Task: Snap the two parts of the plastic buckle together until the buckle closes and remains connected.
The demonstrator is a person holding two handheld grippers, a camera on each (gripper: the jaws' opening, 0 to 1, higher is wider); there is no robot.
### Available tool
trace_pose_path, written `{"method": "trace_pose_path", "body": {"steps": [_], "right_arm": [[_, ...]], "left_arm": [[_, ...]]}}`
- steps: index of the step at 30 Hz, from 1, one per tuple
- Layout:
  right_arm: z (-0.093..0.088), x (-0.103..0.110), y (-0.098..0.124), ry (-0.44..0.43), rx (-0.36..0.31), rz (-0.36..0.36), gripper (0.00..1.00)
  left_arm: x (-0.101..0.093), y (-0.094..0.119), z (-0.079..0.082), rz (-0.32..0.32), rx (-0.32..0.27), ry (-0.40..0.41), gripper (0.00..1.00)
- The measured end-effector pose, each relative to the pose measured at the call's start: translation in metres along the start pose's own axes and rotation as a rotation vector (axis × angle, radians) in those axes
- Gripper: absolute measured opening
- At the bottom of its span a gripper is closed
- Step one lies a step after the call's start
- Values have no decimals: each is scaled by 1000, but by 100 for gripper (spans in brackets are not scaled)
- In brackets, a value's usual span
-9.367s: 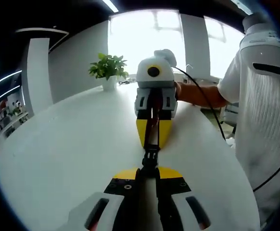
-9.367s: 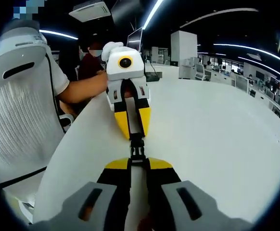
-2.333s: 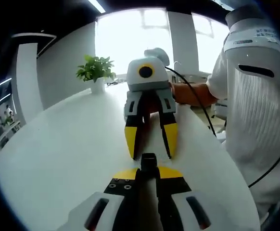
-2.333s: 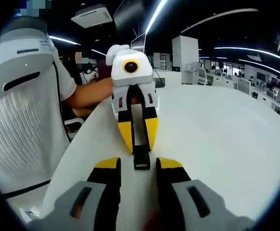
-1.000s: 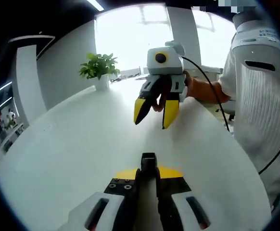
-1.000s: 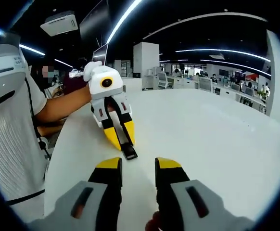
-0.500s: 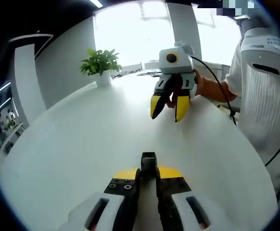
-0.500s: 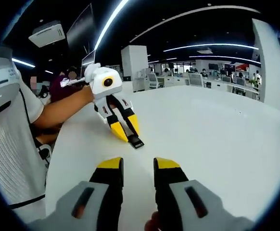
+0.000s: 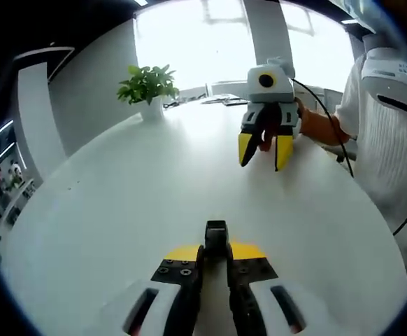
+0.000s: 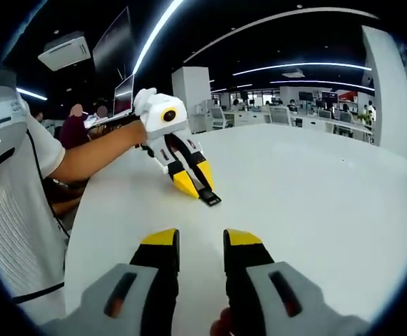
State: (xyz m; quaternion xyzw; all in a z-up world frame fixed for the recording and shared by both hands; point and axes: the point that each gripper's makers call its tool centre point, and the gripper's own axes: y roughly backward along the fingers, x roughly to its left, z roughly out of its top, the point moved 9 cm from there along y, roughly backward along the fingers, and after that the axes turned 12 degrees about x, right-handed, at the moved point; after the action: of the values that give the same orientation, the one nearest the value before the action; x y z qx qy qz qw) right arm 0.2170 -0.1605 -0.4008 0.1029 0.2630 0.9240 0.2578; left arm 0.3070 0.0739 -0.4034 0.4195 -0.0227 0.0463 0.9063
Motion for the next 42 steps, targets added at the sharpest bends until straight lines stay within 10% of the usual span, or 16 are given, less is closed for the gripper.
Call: {"method": "trace_pose_path", "body": {"steps": [32, 42], "right_arm": [[-9, -6, 4, -42, -10, 6, 25], [-10, -19, 10, -94, -5, -149, 30]], "left_arm": [[49, -8, 1, -4, 6, 30, 12], [52, -8, 1, -7, 3, 35, 12]]}}
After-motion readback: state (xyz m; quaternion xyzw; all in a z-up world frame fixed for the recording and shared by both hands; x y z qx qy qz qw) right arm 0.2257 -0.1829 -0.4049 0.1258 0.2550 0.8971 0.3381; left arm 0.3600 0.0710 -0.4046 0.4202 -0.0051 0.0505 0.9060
